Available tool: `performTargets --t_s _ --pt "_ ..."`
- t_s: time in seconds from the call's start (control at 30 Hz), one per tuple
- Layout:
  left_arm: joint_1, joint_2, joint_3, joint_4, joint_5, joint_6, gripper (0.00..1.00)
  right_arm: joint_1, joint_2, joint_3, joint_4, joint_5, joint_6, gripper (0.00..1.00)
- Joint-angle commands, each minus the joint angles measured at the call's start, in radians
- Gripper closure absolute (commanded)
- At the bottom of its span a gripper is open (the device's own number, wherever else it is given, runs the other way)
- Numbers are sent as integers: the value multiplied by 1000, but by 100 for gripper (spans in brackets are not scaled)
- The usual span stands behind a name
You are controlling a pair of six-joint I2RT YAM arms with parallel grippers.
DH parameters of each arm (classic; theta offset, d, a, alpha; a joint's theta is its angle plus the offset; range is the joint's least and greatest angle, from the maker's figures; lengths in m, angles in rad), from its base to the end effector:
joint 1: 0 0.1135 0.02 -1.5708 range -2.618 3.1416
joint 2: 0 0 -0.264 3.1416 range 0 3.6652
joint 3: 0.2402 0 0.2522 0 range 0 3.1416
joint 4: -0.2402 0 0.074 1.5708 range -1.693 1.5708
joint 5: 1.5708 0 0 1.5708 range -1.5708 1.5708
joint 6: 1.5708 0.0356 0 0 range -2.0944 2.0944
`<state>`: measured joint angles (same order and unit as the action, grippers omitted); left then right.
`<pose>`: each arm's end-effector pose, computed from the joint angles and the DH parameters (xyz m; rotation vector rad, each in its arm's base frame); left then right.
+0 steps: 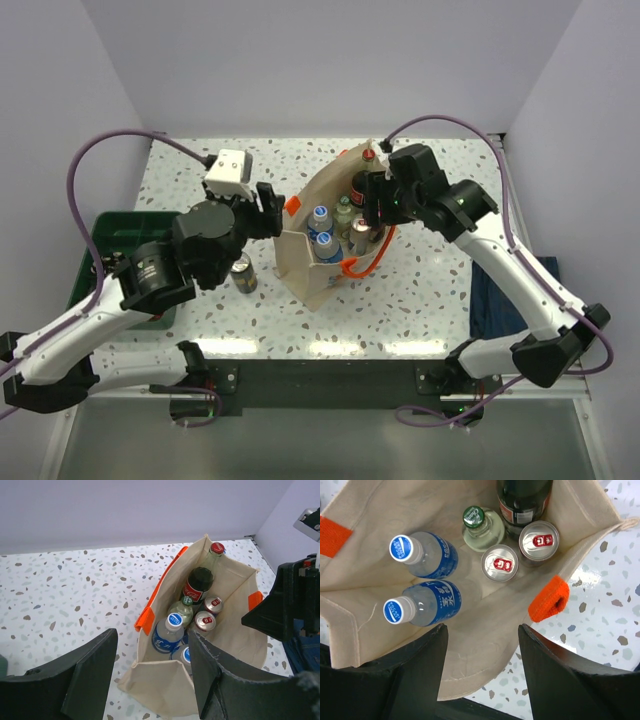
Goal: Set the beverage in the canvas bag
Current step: Place the drink in the canvas bag, then adjust the drink in the canvas bag.
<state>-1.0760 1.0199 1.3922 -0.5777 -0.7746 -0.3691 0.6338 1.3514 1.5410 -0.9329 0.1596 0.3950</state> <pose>0.1100 -0.1514 0.4632 0.0575 1.7310 -0.3810 0.2227 0.1566 0.4024 -0.1959 2.3185 0.3405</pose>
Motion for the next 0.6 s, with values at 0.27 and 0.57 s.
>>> performTargets --t_s 0.27,0.57 --pt "-4 -37 -44 -235 -127 -250 36 12 78 208 5 -71 -120 37" --pt "-1 -66 -127 -364 -153 -430 36 208 172 330 -14 -45 -219 36"
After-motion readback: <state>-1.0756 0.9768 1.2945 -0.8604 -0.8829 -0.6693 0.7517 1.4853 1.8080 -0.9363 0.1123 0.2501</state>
